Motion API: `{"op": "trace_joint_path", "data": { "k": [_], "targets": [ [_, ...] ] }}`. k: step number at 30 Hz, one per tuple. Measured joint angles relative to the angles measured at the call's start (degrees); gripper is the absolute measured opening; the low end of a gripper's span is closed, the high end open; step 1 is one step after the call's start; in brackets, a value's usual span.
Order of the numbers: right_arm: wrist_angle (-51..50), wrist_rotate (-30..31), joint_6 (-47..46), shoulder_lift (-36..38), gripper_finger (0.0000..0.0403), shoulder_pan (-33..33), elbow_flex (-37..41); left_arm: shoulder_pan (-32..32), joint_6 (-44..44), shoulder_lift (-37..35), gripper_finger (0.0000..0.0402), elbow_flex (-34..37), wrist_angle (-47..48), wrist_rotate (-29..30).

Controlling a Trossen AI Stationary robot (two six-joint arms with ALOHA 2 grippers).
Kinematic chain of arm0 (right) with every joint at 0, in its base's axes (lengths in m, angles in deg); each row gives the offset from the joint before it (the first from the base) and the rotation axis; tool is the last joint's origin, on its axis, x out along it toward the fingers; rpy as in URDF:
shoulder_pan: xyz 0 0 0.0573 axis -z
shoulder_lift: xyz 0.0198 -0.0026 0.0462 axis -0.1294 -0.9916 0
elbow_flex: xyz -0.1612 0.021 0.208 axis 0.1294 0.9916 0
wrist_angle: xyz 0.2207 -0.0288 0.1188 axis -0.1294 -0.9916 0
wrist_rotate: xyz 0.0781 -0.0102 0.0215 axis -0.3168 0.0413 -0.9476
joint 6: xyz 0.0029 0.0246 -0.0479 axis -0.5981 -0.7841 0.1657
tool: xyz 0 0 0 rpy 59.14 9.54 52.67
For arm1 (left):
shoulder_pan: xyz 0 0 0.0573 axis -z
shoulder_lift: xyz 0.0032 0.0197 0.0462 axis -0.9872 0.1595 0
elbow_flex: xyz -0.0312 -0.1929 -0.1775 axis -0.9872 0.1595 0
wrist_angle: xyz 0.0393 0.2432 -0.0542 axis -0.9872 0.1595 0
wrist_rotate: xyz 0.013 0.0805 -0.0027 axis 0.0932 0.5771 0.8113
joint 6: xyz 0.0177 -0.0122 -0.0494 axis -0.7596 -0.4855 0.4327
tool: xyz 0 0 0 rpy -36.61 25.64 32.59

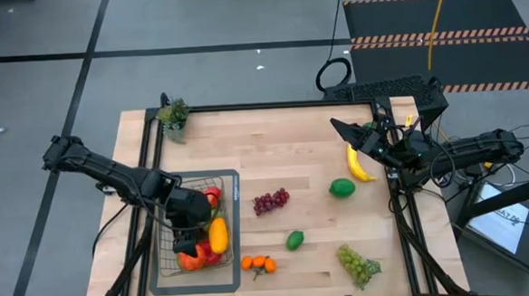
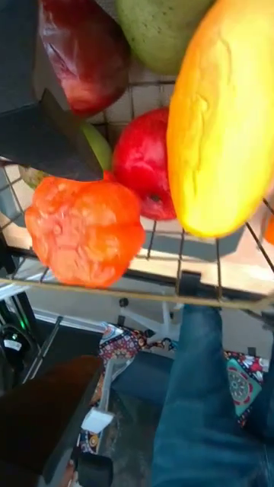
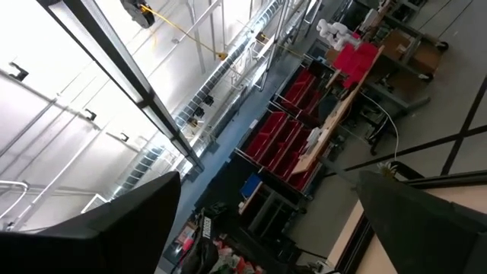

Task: Build produce basket
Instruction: Put the middle green lime into the wire basket

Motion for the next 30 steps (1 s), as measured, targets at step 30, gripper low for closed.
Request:
{"op": "trace_joint_path", "data": {
  "k": [30],
  "targets": [
    [-54.73, -7.97, -2.09, -3.94, 0.0392, 1.31, -28.19, -14.95, -8.69, -0.02, 0.0392, -14.13, -11.97, 24.36]
  ]
}}
